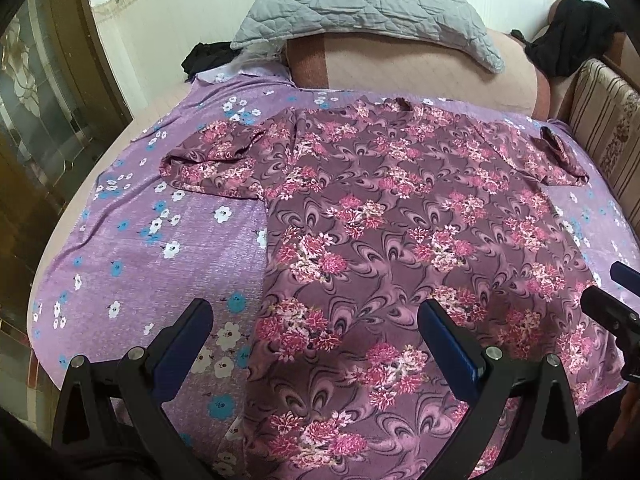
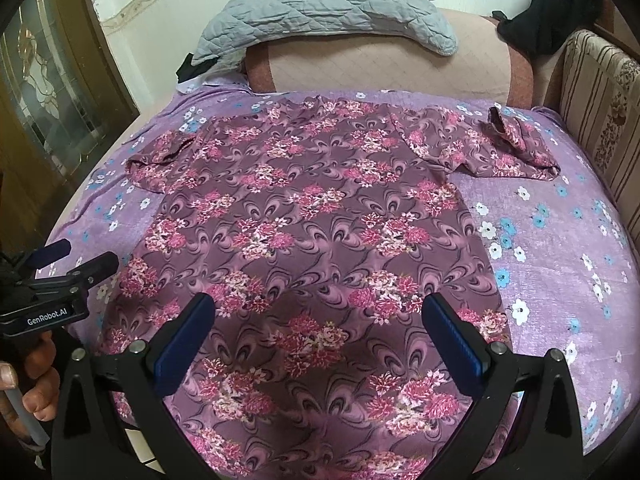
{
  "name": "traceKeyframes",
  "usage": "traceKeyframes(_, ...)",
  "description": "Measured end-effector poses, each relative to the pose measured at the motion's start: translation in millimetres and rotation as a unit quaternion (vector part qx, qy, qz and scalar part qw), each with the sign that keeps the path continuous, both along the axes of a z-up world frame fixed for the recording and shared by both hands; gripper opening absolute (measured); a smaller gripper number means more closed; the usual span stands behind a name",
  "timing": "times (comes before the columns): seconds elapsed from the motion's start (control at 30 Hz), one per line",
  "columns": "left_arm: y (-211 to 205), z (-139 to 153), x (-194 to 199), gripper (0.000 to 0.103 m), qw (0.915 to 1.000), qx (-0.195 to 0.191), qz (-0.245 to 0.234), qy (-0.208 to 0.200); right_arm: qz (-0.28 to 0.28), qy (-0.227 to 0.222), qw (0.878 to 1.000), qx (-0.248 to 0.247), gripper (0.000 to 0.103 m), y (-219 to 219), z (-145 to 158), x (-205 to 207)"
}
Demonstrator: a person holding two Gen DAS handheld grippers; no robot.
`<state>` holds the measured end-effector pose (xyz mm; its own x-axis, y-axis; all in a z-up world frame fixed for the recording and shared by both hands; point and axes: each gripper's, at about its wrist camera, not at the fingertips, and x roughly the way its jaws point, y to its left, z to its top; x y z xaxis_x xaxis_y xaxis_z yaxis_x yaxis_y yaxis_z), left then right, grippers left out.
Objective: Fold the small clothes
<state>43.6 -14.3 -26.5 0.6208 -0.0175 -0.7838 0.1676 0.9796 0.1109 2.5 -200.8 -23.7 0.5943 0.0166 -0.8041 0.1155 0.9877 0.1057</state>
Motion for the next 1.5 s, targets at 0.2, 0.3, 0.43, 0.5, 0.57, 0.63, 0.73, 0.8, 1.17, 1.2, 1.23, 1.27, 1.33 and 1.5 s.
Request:
traceKeyframes(0.2, -2.8, -8.6, 11.5, 0.102, 0.9999, -0.008, -0.002, 0.014, -0.002, 0.025, 0.999, 0.037, 0.103, -6.0, -5.8, 5.1)
traceKeyframes(0.3, -5.7, -12.9, 17.7, 0.102, 0.9996, -0.016, -0.006, 0.02, -0.005, 0.005, 1.0, 0.025, 0.102, -12.8, -7.5, 10.8)
traceKeyframes(0.43, -12.6, -15.0, 28.3, 0.102, 0.9991, -0.027, -0.011, 0.032, -0.013, 0.0, 1.0, 0.024, 0.098, -23.5, -8.8, 17.7)
traceKeyframes(0.5, -15.6, -14.8, 32.5, 0.102, 0.9988, -0.031, -0.012, 0.036, -0.018, -0.002, 1.0, 0.021, 0.097, -29.7, -7.5, 21.2)
traceKeyframes(0.57, -18.2, -14.9, 37.4, 0.102, 0.9989, -0.028, -0.014, 0.035, -0.02, -0.003, 1.0, 0.013, 0.096, -37.0, -5.6, 25.8)
traceKeyframes(0.63, -21.3, -15.1, 43.3, 0.102, 0.999, -0.025, -0.016, 0.035, -0.023, -0.006, 1.0, 0.001, 0.096, -46.8, -2.4, 31.6)
traceKeyframes(0.73, -23.3, -14.4, 54.3, 0.102, 0.9988, -0.028, -0.015, 0.037, -0.037, -0.01, 0.999, -0.018, 0.093, -71.8, 4.3, 45.6)
traceKeyframes(0.8, -23.4, -13.3, 63.5, 0.102, 0.9987, -0.031, -0.013, 0.038, -0.051, -0.021, 0.998, -0.021, 0.09, -93.0, 9.8, 55.9)
traceKeyframes(1.17, -38.6, -11.2, 132.4, 0.102, 0.9996, -0.017, -0.012, 0.017, -0.13, -0.056, 0.988, -0.056, 0.077, -221.9, 9.4, 153.8)
traceKeyframes(1.2, -39.9, -12.2, 136.5, 0.102, 0.9997, -0.015, -0.012, 0.015, -0.129, -0.057, 0.988, -0.058, 0.077, -228.9, 6.7, 163.9)
traceKeyframes(1.23, -41.0, -14.9, 143.1, 0.102, 0.9998, -0.011, -0.012, 0.014, -0.131, -0.057, 0.988, -0.06, 0.077, -236.2, 3.8, 173.6)
traceKeyframes(1.27, -41.0, -17.8, 148.3, 0.102, 0.9998, -0.009, -0.011, 0.015, -0.133, -0.054, 0.987, -0.066, 0.077, -241.7, 0.3, 182.0)
traceKeyframes(1.33, -38.1, -26.3, 160.3, 0.102, 0.9996, -0.015, -0.006, 0.025, -0.135, -0.045, 0.987, -0.076, 0.077, -253.4, -8.9, 199.0)
traceKeyframes(1.5, -27.8, -47.6, 173.3, 0.102, 0.9986, -0.019, 0.007, 0.049, -0.151, 0.003, 0.984, -0.093, 0.05, -280.1, -35.2, 224.4)
